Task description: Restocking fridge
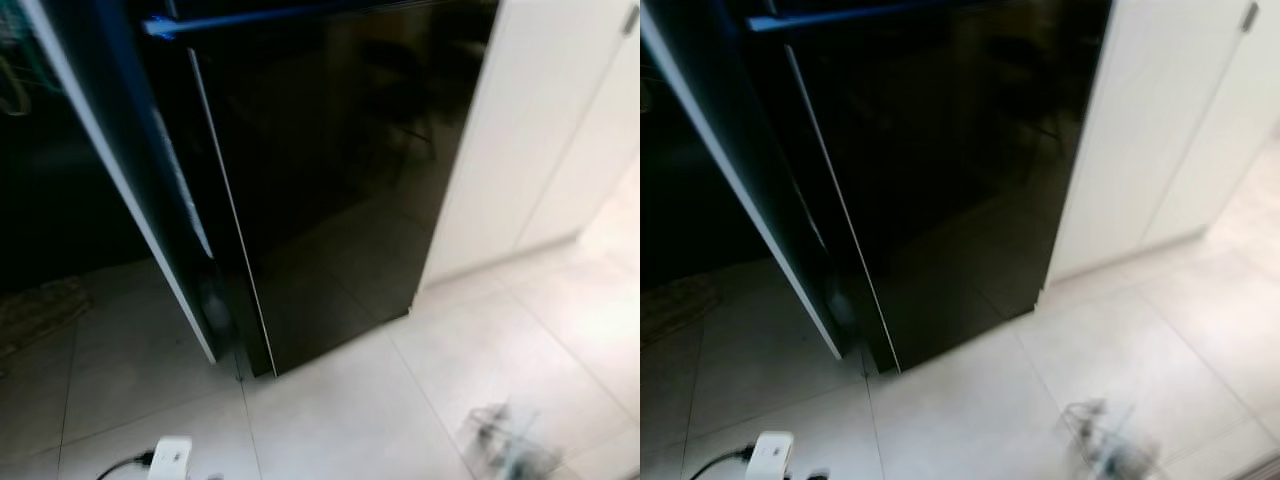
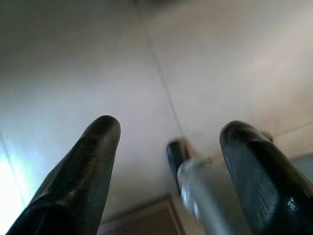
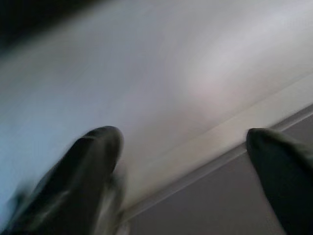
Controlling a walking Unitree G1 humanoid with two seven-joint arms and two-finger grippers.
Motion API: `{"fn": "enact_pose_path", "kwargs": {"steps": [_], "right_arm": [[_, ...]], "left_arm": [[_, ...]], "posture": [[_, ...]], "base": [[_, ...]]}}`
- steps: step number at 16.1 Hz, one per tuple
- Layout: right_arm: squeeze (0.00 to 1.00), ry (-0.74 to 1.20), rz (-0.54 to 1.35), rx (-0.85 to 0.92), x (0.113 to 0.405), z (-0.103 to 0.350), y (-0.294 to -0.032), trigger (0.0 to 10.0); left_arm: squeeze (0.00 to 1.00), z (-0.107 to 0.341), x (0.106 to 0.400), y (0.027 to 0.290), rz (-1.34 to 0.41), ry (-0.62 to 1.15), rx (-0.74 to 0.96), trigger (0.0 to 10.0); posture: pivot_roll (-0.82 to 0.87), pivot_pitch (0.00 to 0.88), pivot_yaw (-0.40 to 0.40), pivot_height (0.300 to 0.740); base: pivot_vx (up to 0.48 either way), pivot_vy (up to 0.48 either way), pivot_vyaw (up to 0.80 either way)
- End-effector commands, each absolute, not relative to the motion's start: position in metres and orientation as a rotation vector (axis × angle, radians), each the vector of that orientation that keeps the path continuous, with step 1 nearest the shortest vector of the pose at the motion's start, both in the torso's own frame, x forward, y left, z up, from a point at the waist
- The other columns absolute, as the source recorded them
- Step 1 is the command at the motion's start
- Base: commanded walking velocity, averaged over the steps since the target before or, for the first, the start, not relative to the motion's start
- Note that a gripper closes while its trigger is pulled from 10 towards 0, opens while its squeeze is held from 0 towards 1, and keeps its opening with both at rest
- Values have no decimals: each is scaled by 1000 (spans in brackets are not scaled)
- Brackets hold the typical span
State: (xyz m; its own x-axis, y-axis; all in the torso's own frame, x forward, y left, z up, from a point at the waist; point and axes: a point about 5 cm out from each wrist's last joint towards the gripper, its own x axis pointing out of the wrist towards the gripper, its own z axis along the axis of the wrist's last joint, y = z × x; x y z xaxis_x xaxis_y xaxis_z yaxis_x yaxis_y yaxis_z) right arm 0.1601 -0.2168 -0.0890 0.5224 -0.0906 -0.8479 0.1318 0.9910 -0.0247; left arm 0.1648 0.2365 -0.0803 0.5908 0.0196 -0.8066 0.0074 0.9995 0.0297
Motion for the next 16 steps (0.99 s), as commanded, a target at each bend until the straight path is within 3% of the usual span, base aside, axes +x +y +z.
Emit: {"fn": "enact_pose_path", "kwargs": {"steps": [1, 5, 16], "right_arm": [[0, 1115, -59, 65, 133, -103, -200, 10000], [0, 1099, -28, 62, 136, -102, -196, 10000], [0, 1027, -53, 133, 151, -96, -193, 10000]], "left_arm": [[0, -84, 156, 239, 22, 989, 25, 10000], [0, -84, 156, 241, 40, 978, 22, 10000], [0, -82, 157, 241, 37, 953, 23, 10000]], "posture": [[-177, 0, 29, 740], [-166, 0, 30, 740], [-164, 0, 33, 740]], "base": [[0, 0, 0], [193, 0, 598], [265, 0, 0]]}}
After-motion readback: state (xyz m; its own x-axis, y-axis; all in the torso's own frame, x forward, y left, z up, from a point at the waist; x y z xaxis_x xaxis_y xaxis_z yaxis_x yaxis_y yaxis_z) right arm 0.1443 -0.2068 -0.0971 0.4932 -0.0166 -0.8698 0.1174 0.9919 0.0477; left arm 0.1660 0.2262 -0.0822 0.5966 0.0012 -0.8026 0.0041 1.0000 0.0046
